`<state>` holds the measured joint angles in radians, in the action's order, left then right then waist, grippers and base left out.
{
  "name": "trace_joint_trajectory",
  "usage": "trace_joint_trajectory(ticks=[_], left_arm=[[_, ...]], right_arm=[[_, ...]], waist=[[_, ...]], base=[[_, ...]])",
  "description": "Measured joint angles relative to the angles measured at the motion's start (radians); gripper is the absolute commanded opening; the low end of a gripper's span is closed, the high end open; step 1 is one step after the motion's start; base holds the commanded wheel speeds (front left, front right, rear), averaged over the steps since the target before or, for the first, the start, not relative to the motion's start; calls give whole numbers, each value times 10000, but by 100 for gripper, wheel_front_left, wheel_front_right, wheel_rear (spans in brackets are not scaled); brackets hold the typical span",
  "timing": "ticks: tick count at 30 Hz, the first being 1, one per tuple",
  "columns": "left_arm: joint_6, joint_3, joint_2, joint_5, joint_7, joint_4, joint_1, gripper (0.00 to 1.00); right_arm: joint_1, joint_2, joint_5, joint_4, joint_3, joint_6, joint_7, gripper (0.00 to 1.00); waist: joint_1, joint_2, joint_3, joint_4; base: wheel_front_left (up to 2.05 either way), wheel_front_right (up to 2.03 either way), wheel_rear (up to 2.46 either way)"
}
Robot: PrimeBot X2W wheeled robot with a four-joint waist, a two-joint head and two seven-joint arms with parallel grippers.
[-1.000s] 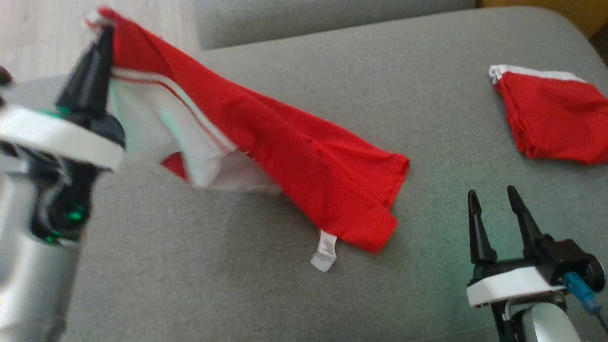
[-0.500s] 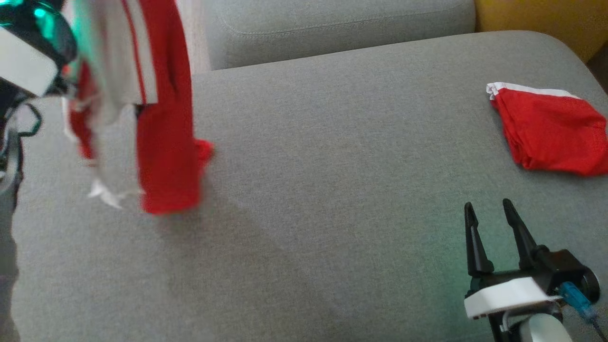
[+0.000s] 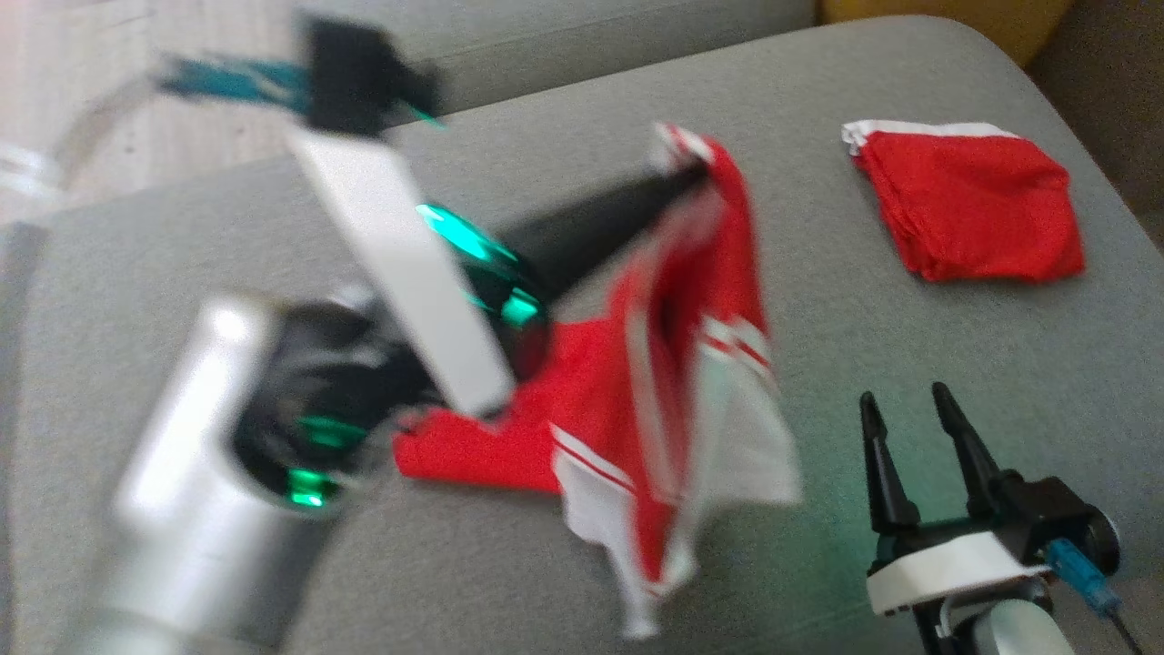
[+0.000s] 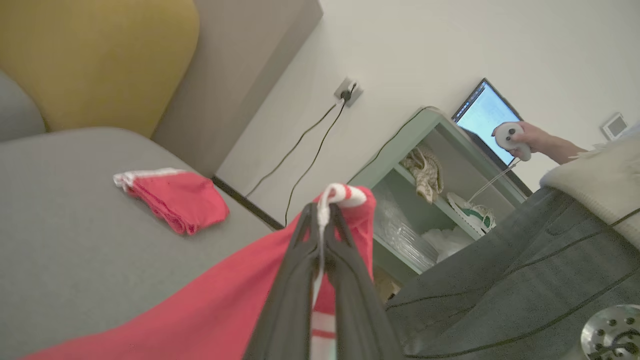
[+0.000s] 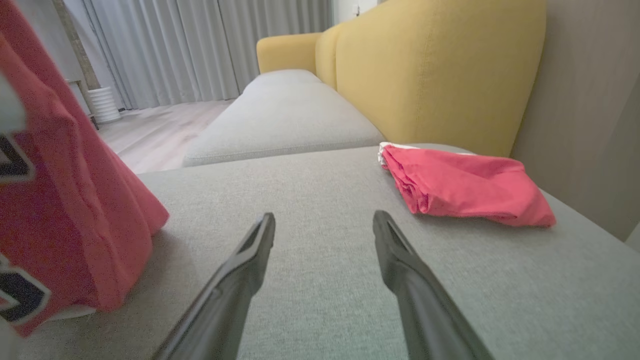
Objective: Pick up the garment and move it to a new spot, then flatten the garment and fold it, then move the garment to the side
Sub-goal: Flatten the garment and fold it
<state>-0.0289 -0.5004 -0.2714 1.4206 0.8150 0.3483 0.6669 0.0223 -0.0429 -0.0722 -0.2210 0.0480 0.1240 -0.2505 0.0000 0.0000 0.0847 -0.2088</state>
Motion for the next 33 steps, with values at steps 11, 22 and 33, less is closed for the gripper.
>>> trace_joint_trajectory(ticks=[11, 22, 33], left_arm=[[734, -2504, 1925, -3858, -3260, -4468, -440, 100], [399, -3335, 2113, -6117, -7106, -5599, -558, 100], [-692, -3595, 42, -5983, -7003, -4832, -4501, 100]], right_arm=[[-505, -6, -355, -12, 709, 0, 0, 100], [-517, -6, -330, 128, 138, 0, 0, 100], [-116, -4, -67, 217, -305, 0, 0, 100]], waist=[[0, 0, 652, -1357], [1, 0, 874, -1105], [-1, 0, 457, -162]], base=[[0, 0, 0], [0, 0, 0], [0, 0, 0]])
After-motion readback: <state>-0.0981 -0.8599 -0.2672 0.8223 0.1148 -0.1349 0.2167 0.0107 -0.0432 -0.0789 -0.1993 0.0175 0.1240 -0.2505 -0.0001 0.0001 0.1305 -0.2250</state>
